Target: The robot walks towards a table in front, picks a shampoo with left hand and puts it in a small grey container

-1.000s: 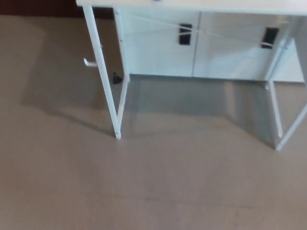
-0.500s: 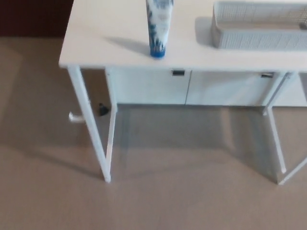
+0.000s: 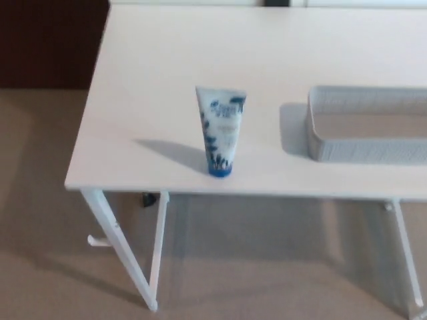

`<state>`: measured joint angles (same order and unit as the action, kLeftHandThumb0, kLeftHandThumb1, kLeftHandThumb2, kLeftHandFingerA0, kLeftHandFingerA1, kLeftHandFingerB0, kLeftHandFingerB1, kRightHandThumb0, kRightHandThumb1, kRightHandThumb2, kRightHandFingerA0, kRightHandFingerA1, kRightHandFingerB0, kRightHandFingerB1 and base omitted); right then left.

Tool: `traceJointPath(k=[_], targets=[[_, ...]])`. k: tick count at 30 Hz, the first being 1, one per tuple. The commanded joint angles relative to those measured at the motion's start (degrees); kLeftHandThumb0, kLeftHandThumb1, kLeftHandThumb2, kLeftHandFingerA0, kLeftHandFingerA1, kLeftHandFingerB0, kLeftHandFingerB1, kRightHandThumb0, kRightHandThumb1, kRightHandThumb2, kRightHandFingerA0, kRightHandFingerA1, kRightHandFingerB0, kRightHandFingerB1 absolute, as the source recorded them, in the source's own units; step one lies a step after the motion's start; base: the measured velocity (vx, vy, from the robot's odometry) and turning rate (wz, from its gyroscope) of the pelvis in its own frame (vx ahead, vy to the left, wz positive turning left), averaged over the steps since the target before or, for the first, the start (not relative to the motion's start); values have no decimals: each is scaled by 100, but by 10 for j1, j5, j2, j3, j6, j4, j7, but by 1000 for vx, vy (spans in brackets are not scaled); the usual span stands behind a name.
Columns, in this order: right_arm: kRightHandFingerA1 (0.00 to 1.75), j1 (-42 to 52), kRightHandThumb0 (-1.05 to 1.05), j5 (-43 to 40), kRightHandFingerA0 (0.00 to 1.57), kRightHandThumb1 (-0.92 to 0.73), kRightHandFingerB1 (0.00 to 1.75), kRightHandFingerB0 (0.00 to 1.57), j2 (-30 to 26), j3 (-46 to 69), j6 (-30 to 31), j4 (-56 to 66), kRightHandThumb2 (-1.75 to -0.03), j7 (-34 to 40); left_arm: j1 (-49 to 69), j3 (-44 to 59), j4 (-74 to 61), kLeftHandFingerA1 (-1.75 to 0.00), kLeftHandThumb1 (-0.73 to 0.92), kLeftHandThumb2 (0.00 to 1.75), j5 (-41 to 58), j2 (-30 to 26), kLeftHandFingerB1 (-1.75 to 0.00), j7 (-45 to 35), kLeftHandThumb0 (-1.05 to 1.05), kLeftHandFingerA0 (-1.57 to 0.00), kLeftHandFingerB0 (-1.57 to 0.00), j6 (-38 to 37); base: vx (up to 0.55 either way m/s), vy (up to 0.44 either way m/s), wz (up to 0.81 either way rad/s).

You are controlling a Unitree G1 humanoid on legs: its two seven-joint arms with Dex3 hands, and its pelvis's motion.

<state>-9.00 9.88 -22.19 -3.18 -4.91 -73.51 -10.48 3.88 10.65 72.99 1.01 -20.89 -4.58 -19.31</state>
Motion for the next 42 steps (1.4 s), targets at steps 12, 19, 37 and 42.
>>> traceJointPath(k=[12, 19, 37, 42], targets=[[43, -2, -26, 13, 66, -73, 37, 48, -3, -10, 2, -5, -61, 2, 18, 2, 6, -48, 47, 69, -8, -5, -41, 3, -40, -50, -31, -10, 272, 39, -10], [43, -2, -28, 11, 66, -72, 37, 49, -1, -8, 3, -5, -61, 3, 18, 1, 5, -39, 55, 57, -7, -4, -33, 4, -30, -54, -36, -12, 63, 85, -1], [43, -4, -28, 13, 64, -72, 37, 49, -1, -7, 6, -3, -61, 1, 35, 55, -37, -35, 54, 56, 49, 10, -30, -37, -27, -40, -29, -49, 47, -20, -4], [43, 2, -28, 15, 64, -71, 38, 49, 3, -11, 2, -6, -61, 2, 56, 75, -63, -36, 53, 56, 52, 8, -31, -56, -26, -41, -28, -54, 19, 265, -5]])
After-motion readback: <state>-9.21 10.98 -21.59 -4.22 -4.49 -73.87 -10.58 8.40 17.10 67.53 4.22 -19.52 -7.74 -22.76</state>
